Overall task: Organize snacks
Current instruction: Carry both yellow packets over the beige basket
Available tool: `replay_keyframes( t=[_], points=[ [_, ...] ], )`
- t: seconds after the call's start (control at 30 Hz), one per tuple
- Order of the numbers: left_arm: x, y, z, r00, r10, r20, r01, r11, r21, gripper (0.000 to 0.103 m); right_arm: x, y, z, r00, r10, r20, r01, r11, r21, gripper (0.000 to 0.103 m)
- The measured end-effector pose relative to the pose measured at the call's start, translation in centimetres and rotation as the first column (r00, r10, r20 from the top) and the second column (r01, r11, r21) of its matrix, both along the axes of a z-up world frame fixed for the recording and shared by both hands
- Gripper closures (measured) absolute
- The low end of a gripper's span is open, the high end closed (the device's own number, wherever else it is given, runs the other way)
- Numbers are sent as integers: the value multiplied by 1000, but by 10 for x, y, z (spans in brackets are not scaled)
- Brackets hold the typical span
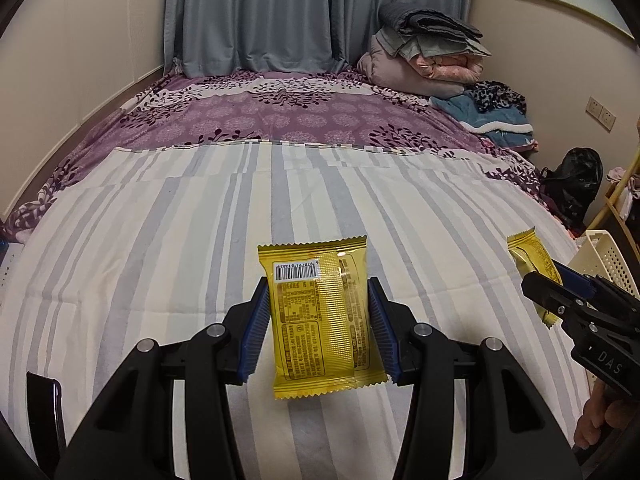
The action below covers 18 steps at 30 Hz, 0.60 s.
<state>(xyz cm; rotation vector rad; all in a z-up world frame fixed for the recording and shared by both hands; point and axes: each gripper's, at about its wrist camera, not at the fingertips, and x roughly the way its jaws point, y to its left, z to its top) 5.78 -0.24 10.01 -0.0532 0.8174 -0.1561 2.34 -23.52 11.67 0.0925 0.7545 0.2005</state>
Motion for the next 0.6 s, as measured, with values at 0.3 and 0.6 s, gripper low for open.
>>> replay_keyframes(
  t=[0.3, 0.6],
  points=[
    [-16, -14, 14, 999, -32, 25, 32, 999, 5, 54, -27, -21, 25, 998, -35, 60, 34, 999, 20, 56],
    [-28, -30, 21, 997, -67, 38, 67, 998, 11, 54, -56, -63, 38, 988, -124, 91, 119, 991, 57, 56]
  ],
)
